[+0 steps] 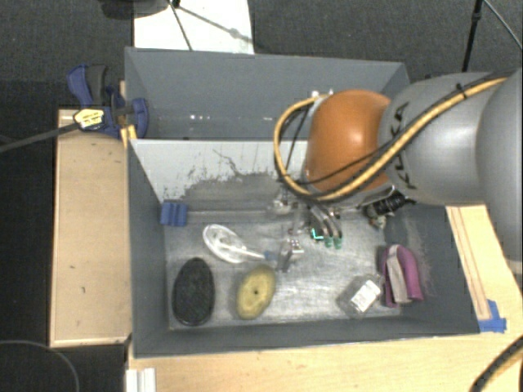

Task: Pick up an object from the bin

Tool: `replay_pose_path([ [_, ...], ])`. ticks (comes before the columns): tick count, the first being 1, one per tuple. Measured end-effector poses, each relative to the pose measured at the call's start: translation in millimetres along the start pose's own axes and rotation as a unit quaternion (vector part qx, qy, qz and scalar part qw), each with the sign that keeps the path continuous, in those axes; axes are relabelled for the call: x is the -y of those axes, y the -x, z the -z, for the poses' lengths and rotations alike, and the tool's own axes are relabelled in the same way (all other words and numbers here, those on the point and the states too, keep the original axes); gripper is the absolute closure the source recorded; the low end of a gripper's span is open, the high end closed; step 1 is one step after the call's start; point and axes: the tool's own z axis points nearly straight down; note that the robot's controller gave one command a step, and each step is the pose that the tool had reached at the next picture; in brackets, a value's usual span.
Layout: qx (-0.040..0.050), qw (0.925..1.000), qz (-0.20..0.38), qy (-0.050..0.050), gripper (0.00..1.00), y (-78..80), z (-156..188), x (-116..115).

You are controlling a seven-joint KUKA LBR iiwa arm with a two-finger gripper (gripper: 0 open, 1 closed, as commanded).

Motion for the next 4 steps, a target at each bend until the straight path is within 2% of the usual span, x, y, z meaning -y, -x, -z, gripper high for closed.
replay_pose_path([
  [1,0.0077,0.9995,0.03,0.001,0.0,0.8,-66.8,5.8],
  [2,0.002,0.9963,0.086,0.0,0.0,-26.2,-60.8,-10.2],
  [3,0.0034,0.9965,0.083,0.0,1.0,-25.1,-60.3,-9.5],
  [4,0.0072,0.9946,0.104,-0.001,1.0,-35.8,47.6,13.9],
])
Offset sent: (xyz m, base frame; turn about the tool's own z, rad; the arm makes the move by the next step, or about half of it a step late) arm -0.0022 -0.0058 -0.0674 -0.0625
